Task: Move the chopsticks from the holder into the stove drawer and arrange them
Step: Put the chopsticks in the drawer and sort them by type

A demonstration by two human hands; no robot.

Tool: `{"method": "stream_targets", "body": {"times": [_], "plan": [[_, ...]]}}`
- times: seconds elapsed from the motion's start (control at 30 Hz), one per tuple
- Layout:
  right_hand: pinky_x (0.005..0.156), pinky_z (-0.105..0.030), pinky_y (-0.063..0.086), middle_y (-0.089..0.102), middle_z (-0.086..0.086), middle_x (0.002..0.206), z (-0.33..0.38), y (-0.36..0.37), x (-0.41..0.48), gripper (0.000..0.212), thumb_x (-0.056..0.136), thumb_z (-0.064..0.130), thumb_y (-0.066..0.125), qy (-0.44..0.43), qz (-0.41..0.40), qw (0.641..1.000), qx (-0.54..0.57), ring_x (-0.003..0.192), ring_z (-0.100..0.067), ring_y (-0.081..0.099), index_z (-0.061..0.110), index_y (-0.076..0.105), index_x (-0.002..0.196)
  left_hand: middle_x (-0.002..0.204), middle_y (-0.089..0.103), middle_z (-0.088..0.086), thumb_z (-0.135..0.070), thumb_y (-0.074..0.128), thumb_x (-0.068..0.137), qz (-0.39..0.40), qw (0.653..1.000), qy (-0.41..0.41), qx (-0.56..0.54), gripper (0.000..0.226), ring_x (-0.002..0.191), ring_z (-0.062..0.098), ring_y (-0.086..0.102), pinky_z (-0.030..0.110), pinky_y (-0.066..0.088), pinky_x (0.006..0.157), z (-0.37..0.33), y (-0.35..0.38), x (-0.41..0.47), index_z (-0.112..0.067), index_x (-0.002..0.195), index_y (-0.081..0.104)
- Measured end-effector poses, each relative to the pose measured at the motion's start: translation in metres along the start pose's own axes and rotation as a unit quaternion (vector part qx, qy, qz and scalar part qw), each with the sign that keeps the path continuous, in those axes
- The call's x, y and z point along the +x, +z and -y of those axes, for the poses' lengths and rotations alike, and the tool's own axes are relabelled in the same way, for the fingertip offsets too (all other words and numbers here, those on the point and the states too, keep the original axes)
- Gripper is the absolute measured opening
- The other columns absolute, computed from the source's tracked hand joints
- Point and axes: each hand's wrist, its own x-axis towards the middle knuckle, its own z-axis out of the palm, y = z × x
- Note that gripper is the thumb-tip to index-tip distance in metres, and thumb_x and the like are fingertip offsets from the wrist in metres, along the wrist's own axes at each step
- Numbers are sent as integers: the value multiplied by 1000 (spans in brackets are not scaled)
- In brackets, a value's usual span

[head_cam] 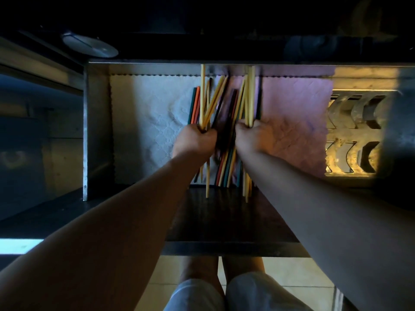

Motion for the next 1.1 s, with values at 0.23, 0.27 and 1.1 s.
{"method": "stream_targets", "body": {"times": [0.23,0.27,1.1], "plan": [[74,-28,43,69,-18,105,-2,-5,-3,32,94,30,52,-8,-10,998,-69,101,-33,63,3,68,103,68,59,7,-36,44,73,40,993,-18,-106,25,64,28,56,39,52,65,6,-10,-8,-14,68,54],[73,-27,42,69,-17,104,-2,-3,-2,32,93,31,53,-9,-6,997,-73,100,-32,64,4,69,103,69,60,8,-37,43,71,37,993,-17,-109,26,66,28,58,38,52,66,7,-12,-7,-14,68,55],[85,-28,42,60,-18,125,13,0,-12,47,97,39,49,1,29,997,-68,118,-33,55,0,59,119,37,46,-9,-24,62,89,5,972,-26,-232,27,33,8,44,21,40,42,29,-28,0,-16,65,54]]}}
